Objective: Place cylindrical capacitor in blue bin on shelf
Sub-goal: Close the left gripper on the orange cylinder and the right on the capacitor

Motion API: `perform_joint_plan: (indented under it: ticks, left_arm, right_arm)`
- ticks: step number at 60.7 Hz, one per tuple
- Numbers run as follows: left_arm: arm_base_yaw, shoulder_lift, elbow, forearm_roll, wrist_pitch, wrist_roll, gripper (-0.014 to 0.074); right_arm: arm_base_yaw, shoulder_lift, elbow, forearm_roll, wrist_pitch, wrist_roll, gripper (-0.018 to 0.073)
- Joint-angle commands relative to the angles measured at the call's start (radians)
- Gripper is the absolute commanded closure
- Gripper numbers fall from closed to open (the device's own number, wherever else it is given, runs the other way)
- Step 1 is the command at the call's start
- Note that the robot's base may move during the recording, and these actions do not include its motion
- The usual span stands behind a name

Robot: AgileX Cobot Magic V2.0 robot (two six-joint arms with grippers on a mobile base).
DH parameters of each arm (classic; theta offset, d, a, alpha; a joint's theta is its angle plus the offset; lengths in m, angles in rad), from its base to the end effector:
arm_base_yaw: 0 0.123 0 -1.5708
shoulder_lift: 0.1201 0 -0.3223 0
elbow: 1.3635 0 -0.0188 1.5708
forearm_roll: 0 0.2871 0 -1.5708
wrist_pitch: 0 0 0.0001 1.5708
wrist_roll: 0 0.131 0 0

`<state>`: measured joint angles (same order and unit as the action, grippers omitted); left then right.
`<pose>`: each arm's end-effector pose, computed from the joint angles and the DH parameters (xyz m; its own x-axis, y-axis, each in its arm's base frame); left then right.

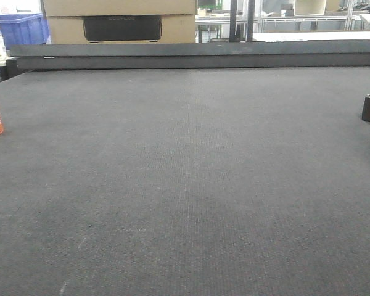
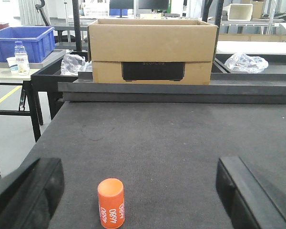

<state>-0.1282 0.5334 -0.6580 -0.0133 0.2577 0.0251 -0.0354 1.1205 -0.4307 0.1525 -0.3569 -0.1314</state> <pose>0.1504 -0.0198 0.3916 -0.0439 0.0180 -0.9989 0.1318 0.9912 0.0121 0.2690 -0.0165 0.2483 -0.2457 0.0203 -0.9691 0.0896 0.9960 -0.0018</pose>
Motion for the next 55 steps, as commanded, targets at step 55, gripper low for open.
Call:
perform_joint_plan:
  ticks: [55]
  left_arm:
    - [-0.007,0.002,-0.009,0.001,-0.010,-0.007,0.0047]
  right_arm:
    - [-0.003,0.939,-0.476,0.009,-0.467,0.002,-0.0010]
